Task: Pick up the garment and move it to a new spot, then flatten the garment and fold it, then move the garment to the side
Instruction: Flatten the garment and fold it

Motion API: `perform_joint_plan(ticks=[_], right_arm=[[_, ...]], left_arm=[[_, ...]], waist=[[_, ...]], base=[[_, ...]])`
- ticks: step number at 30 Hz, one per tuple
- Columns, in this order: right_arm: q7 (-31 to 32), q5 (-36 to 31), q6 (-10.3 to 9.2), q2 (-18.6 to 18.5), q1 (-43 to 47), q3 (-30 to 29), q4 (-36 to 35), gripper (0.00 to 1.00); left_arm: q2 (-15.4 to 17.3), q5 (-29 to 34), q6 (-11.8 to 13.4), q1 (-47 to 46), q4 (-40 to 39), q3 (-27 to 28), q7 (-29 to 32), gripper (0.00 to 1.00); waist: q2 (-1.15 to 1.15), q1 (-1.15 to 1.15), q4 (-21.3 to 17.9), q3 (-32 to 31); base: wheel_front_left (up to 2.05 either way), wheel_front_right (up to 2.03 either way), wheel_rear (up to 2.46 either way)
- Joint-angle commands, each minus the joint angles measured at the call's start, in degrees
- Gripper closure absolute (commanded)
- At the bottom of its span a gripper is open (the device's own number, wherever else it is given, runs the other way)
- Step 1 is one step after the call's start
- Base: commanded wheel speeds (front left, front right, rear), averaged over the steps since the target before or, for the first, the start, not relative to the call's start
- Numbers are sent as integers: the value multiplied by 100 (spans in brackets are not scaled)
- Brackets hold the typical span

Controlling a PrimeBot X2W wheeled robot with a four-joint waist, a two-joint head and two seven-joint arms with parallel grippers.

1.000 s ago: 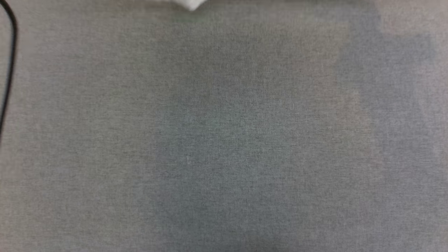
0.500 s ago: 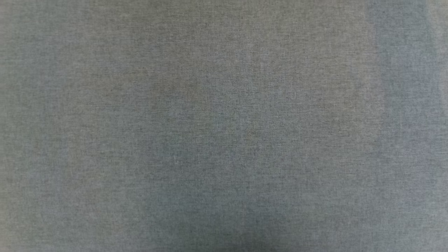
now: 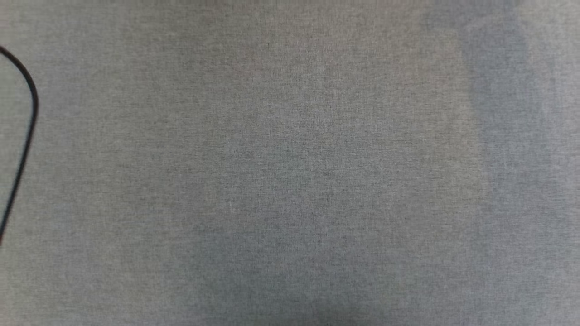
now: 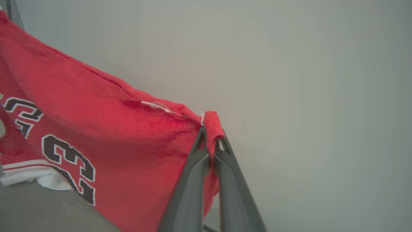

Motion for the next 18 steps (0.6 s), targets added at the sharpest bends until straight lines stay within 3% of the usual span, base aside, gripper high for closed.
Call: perform_joint_plan(ticks=[1,8,18], right_arm=[[-64,103,-3,-39,249,125,-9,100],[-168,740,-3,-209,1435,884,-399,100],[-188,1513,-3,-885,3417,1759,-1296,100]], left_arm=[[73,25,-15,384,-106,62,-32,100],[181,144,25,2377,-762,457,-33,100],[98,121,251,5507,-1707,629,-33,100]], waist=[[0,0,42,-259],[0,0,76,-950],[0,0,241,-1914]], base=[[0,0,0],[0,0,0],[0,0,0]])
